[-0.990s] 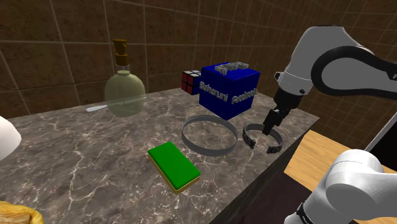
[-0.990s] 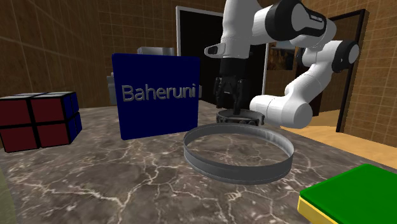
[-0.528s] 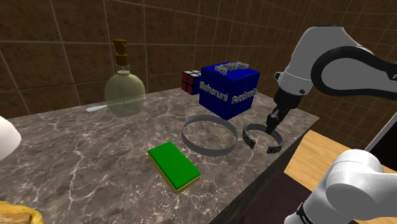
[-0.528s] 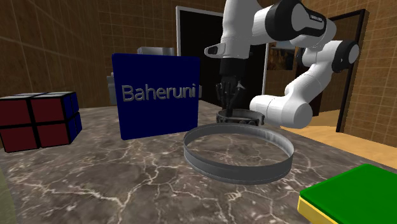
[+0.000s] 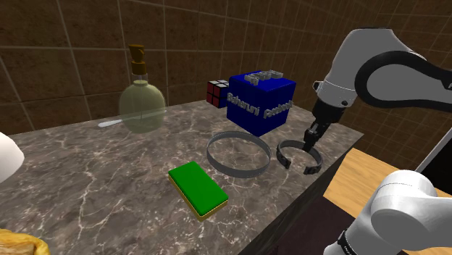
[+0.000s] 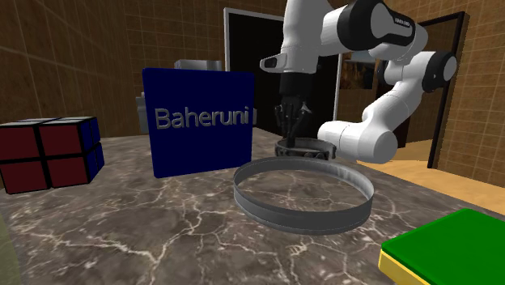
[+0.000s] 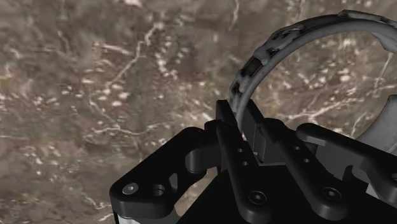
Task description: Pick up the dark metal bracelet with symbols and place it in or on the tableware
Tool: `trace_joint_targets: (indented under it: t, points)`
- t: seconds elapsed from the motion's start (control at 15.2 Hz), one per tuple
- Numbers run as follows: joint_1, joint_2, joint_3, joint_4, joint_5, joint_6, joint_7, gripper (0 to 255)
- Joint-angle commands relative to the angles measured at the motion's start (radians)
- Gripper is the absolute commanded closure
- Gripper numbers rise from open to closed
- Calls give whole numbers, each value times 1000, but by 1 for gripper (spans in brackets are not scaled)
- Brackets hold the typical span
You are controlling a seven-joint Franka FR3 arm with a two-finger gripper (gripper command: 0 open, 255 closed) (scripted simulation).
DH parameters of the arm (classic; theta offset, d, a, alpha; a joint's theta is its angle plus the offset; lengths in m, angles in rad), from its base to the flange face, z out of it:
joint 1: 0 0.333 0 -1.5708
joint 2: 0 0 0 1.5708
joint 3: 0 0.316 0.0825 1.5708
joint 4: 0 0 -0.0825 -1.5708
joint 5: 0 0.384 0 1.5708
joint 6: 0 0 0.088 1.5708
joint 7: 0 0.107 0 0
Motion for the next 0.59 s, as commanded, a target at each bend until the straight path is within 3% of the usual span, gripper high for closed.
trace_joint_targets:
  t: [0.0,0.53]
  points:
    - [0,5,0,22,0,-17,1,255]
    - [-4,40,-6,145,-6,-106,0,255]
